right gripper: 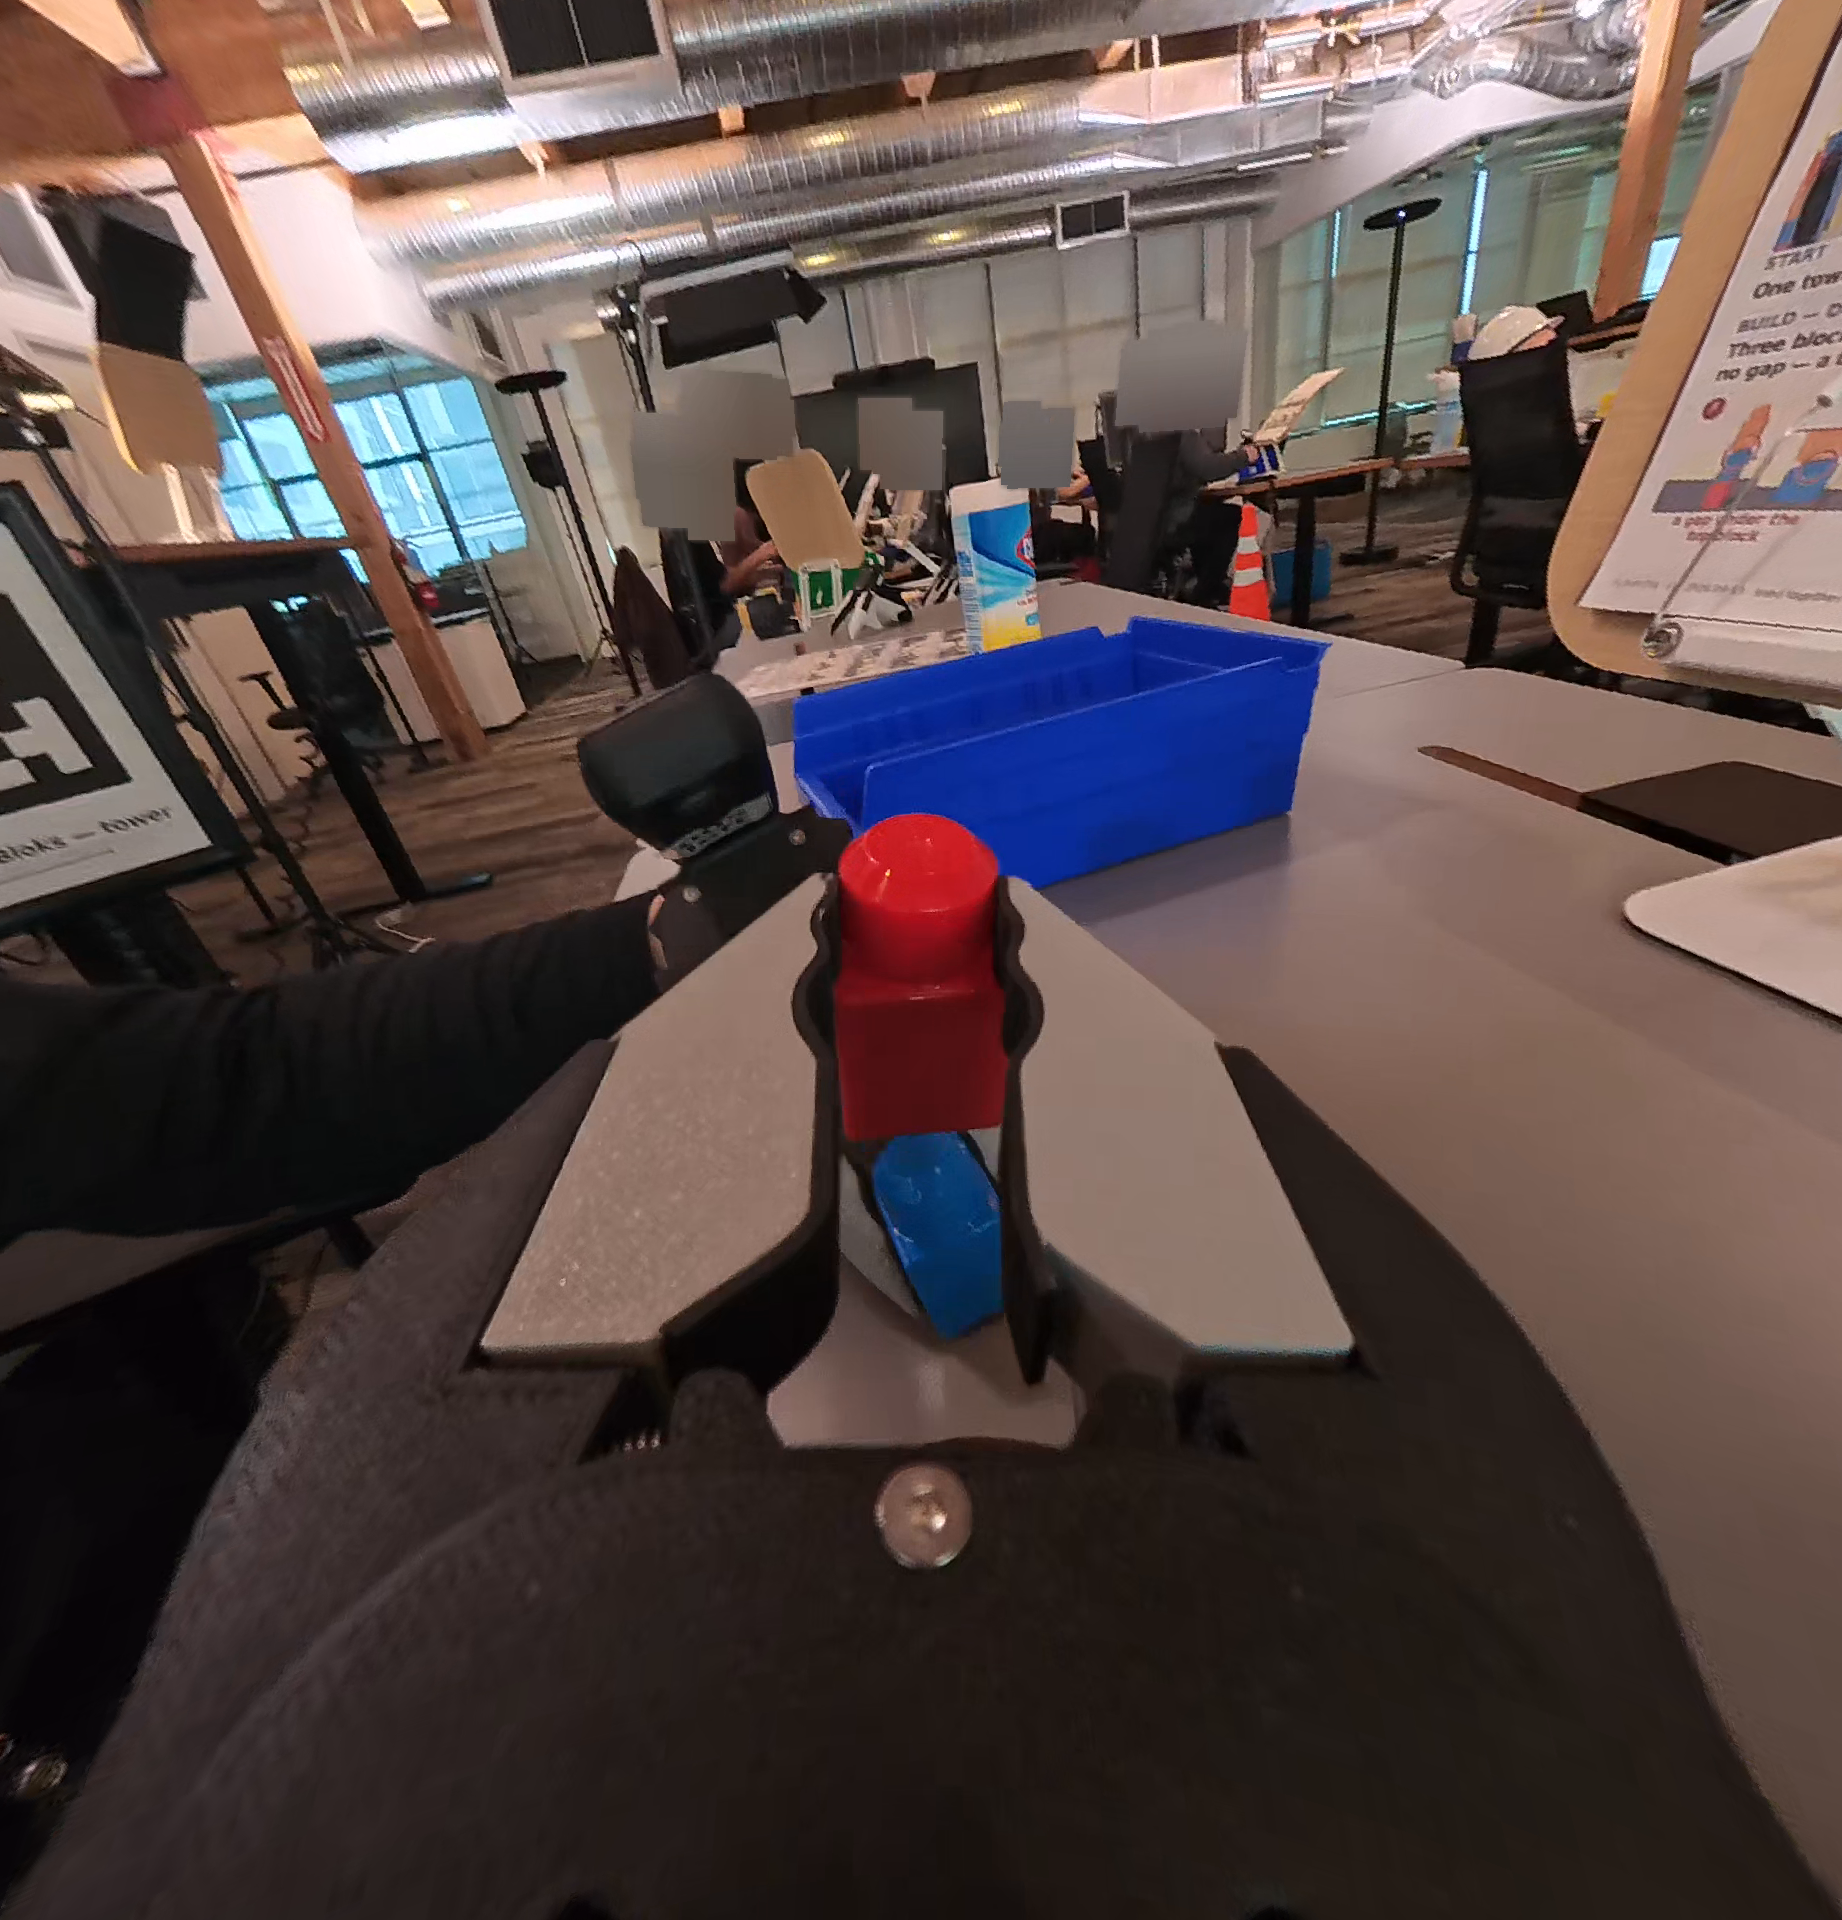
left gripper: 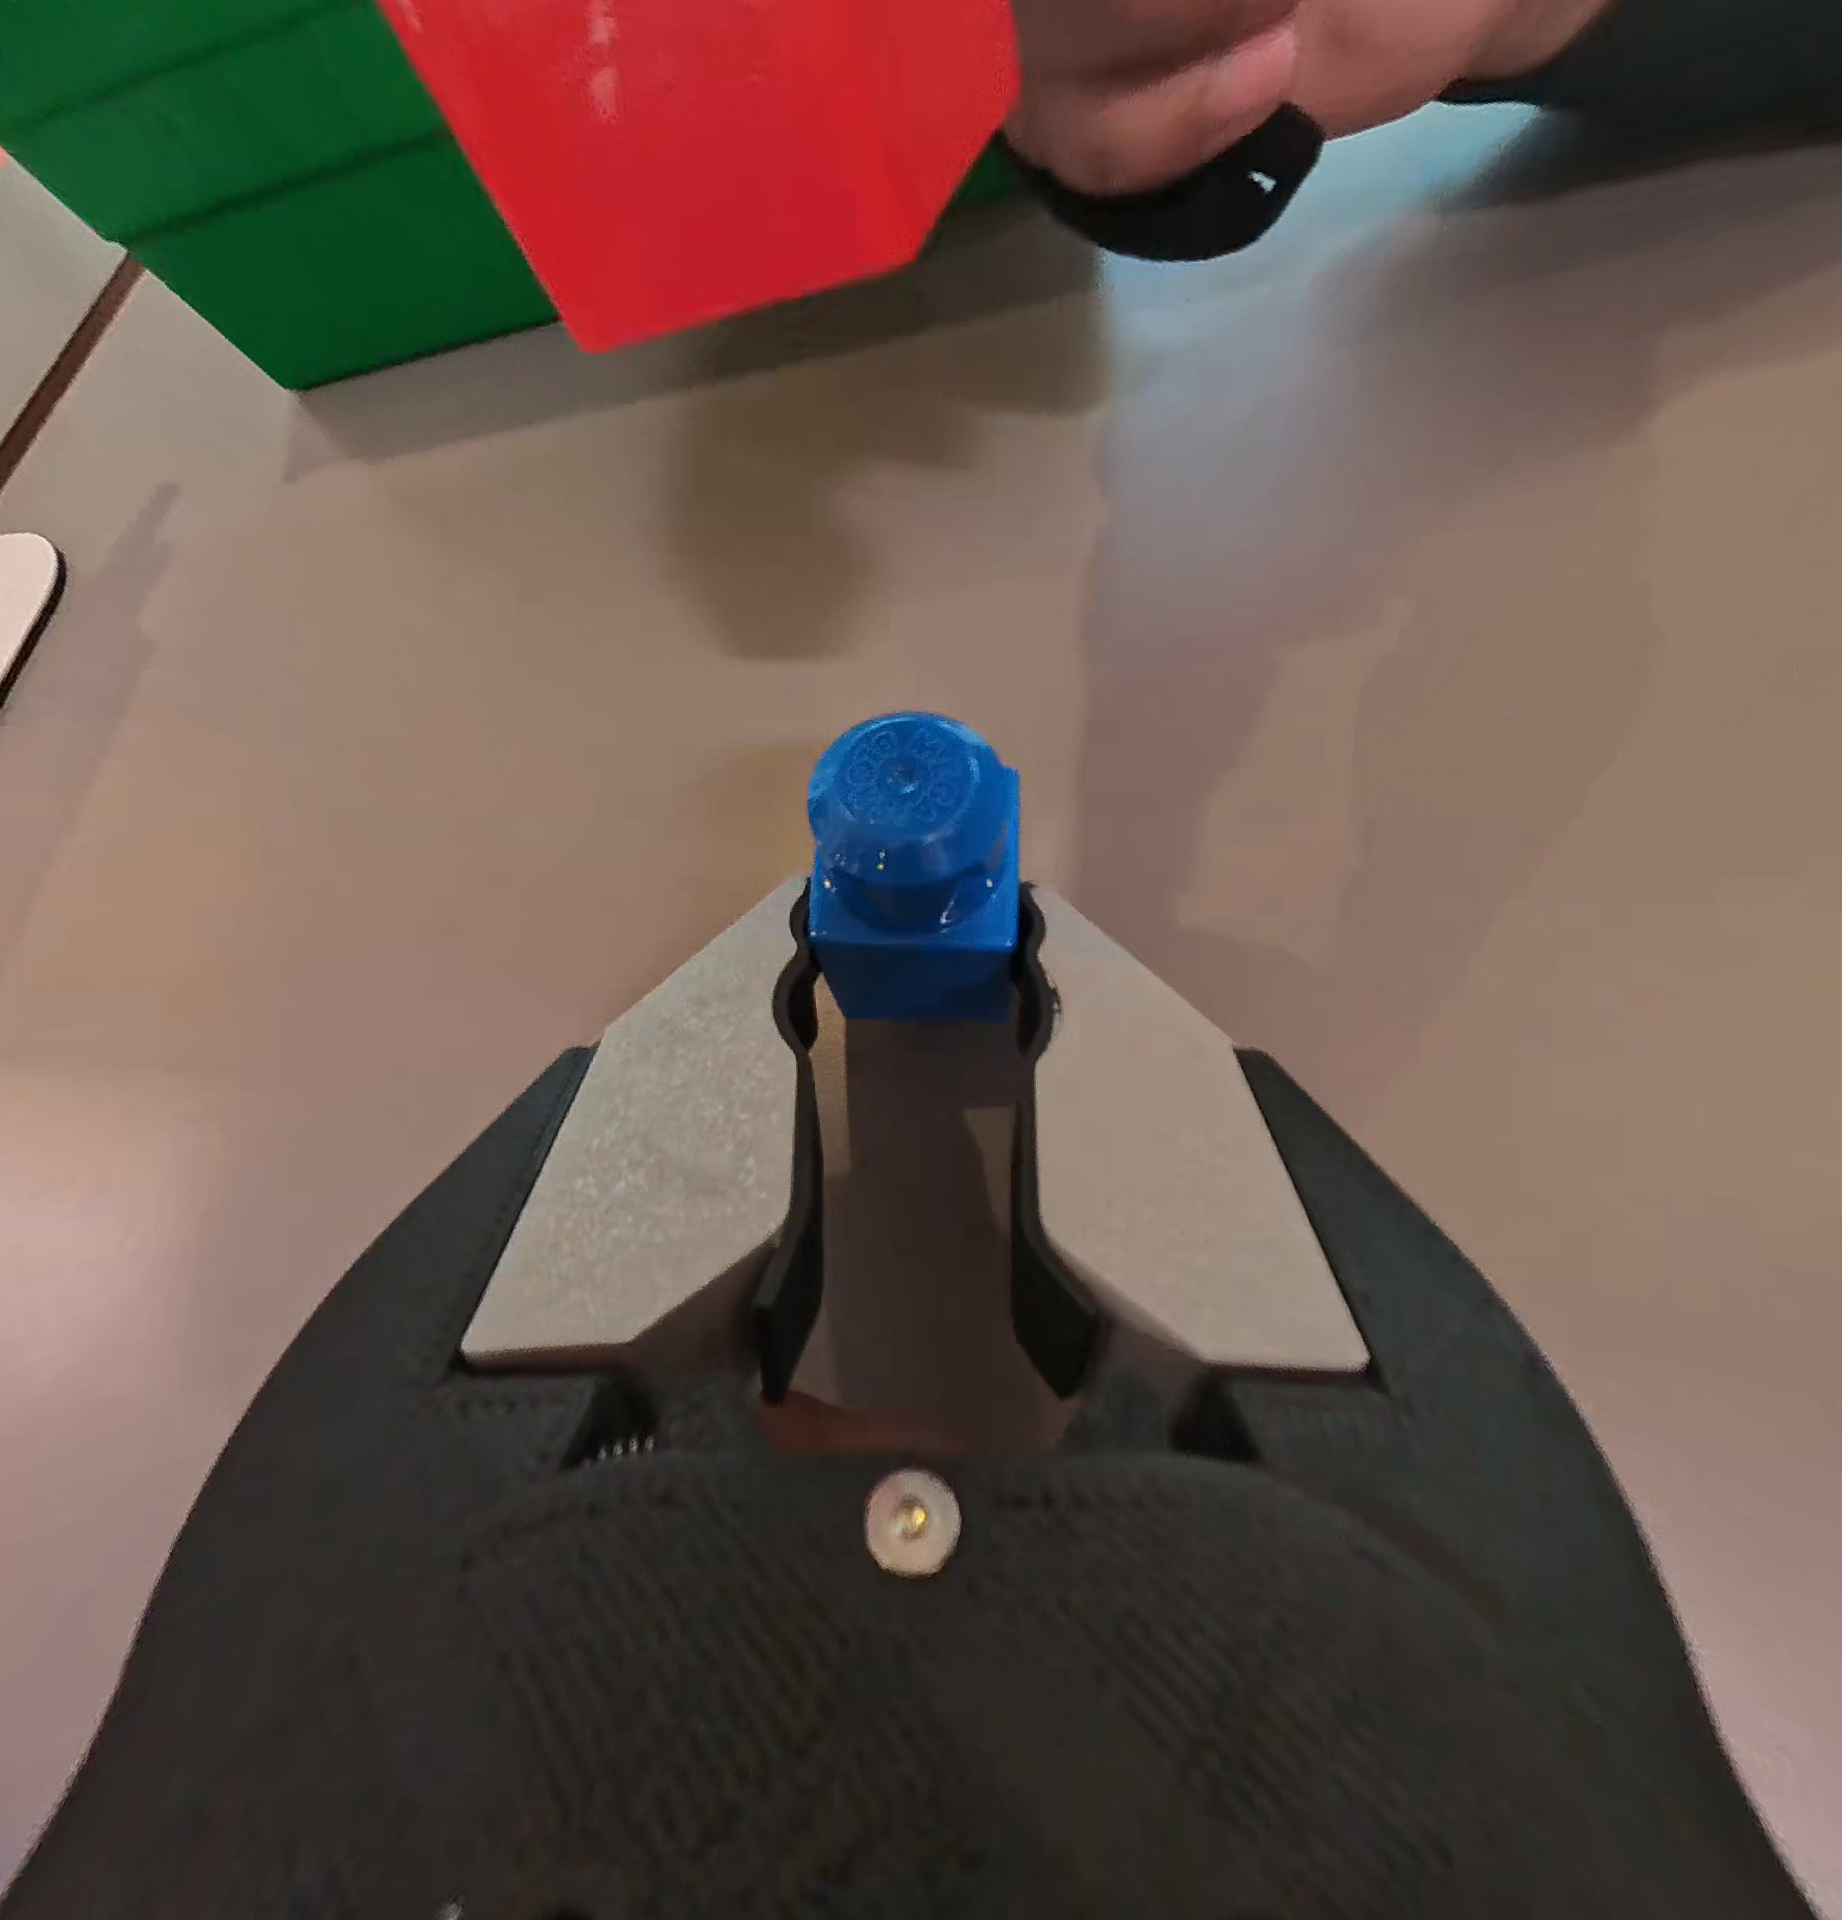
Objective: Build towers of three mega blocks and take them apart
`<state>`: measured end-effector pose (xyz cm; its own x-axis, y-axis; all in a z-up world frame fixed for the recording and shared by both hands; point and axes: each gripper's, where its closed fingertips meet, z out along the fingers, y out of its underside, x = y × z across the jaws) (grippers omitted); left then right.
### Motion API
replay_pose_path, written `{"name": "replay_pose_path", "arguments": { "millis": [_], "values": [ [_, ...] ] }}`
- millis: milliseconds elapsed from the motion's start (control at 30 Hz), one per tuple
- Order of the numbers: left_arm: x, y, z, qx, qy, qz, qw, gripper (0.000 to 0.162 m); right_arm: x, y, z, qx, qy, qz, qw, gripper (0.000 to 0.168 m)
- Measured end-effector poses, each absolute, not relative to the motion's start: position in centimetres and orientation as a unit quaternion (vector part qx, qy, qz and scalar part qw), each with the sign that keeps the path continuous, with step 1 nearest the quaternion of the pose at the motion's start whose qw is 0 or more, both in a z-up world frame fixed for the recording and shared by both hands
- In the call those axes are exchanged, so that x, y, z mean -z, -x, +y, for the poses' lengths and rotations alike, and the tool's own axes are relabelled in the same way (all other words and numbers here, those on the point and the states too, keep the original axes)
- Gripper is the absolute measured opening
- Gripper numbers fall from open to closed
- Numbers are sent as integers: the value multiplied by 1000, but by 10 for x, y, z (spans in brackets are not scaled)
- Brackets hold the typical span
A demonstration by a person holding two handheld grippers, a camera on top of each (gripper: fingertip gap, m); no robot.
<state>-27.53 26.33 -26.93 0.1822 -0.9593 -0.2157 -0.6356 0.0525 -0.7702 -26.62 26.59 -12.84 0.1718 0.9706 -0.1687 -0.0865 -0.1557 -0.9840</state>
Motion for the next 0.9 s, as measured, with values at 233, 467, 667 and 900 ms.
{"name": "replay_pose_path", "arguments": {
  "millis": [233, 467, 667, 900],
  "values": [
    [271, 273, 260, 209, 655, 613, 389, 35, 150, 285, 257, -486, 577, -436, 491, 26],
    [254, 263, 245, 294, 645, 591, 385, 34, 173, 298, 247, -444, 584, -491, 470, 25],
    [253, 263, 237, 309, 635, 600, 377, 34, 179, 298, 241, -452, 583, -505, 448, 26],
    [231, 261, 219, 398, 598, 583, 379, 34, 163, 294, 228, -506, 549, -502, 436, 26]
  ]
}}
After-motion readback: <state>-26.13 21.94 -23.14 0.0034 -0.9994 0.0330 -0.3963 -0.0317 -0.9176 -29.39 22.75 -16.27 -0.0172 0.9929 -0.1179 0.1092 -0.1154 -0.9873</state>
